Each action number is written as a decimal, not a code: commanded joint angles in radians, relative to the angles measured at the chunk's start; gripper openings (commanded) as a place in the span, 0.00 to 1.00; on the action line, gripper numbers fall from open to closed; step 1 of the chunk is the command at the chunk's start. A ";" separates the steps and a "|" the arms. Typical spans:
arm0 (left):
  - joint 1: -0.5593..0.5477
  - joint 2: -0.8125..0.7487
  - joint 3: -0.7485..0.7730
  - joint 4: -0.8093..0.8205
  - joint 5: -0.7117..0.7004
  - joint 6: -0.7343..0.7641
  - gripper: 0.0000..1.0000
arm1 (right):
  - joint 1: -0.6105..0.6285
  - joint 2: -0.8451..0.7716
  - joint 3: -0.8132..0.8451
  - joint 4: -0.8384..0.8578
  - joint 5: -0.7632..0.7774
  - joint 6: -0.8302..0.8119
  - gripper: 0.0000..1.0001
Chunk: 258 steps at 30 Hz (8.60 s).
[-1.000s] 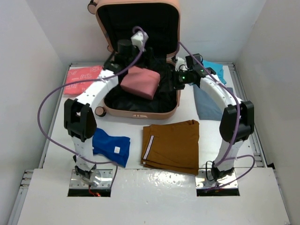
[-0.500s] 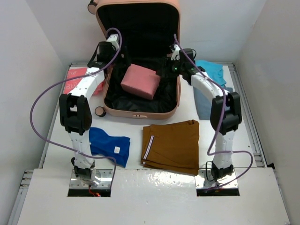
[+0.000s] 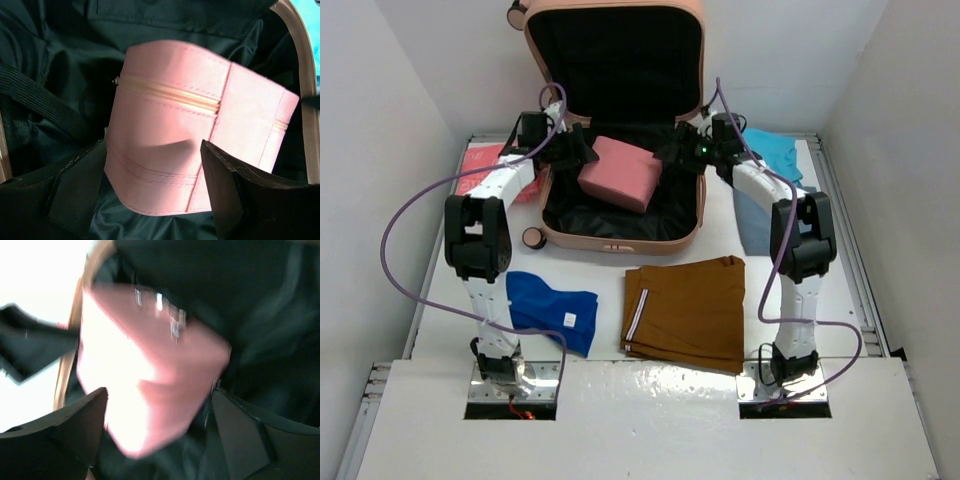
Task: Pack the luggage
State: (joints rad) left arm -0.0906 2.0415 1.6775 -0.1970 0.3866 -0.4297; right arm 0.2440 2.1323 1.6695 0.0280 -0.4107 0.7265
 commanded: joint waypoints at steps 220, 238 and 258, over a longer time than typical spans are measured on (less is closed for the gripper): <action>0.060 -0.644 -0.315 0.148 -0.150 0.321 0.93 | 0.202 -0.635 -0.213 -0.659 -0.367 -1.748 0.00; 0.087 -0.465 -0.167 0.133 -0.164 0.315 0.93 | 0.129 0.060 0.464 -0.444 -0.105 -1.275 0.00; 0.117 -0.362 -0.139 0.113 -0.147 0.293 0.93 | 0.247 0.017 0.256 -0.400 -0.203 -1.405 0.00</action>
State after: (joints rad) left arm 0.0048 1.7004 1.5291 -0.1047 0.2363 -0.1246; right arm 0.4320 2.2673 1.9415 -0.3412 -0.4721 -0.6762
